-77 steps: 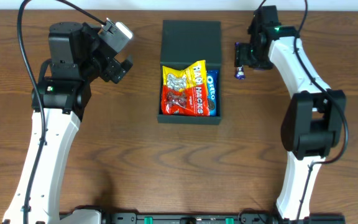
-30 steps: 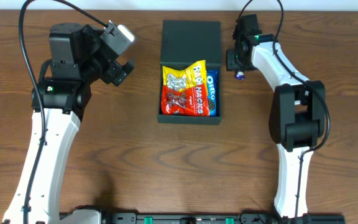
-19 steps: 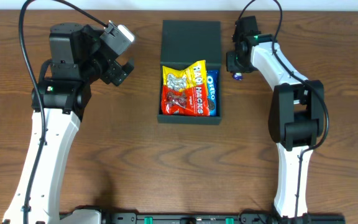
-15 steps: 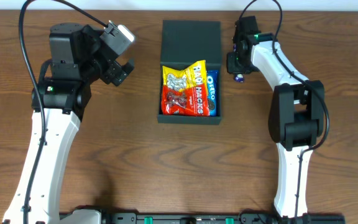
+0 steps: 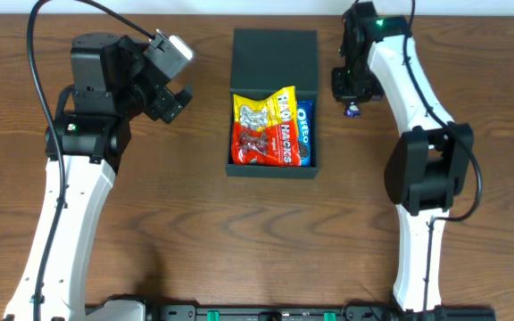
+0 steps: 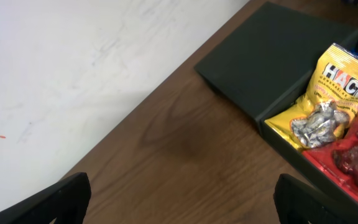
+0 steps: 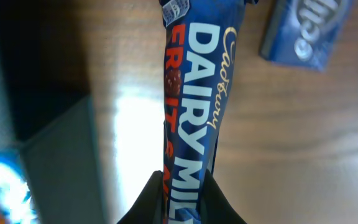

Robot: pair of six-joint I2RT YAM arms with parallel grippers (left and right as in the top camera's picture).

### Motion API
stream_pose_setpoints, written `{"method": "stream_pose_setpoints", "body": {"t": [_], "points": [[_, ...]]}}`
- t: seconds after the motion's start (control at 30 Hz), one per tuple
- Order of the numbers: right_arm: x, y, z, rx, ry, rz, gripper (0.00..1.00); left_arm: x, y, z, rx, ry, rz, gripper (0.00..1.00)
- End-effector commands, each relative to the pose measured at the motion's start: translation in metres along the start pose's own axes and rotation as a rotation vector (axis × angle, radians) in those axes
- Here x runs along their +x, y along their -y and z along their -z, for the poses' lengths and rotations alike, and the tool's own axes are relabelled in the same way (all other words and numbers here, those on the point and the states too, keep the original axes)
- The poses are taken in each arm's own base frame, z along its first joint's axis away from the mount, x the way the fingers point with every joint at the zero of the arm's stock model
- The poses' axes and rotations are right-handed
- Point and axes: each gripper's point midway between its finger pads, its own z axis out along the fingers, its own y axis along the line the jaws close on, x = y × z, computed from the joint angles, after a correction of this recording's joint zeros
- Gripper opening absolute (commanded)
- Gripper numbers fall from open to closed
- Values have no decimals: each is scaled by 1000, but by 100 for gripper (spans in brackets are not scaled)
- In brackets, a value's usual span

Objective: Pack container
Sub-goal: 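Carry the Dairy Milk bar left and lower it into the box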

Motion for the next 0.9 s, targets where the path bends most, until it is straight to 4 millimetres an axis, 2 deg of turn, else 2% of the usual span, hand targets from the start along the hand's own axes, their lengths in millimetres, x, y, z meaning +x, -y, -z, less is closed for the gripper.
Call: {"method": "stream_pose_setpoints", "body": {"t": [0.0,0.2,0.33,0.57,0.73,0.87], "points": [[1,-27,59,-78,99,-6,1,-10,-4,8,-15,29,-11,95],[22,-67,106,-113,165,89,1,-10,-4,8,-15,29,-11,95],[41,-92,114,-120,148,122,1,-10,-4,8,-15,29,-11,95],[68,-118,90,-147,51,170,1,-10,-4,8,-15,29,-11,95],[80,-115,63,-128,-17,140,1,-10,-4,8,-15,30,-11,95],[88,-112,49,-77,-43,74,1,-10,-4,8,-15,29,-11,95]]}}
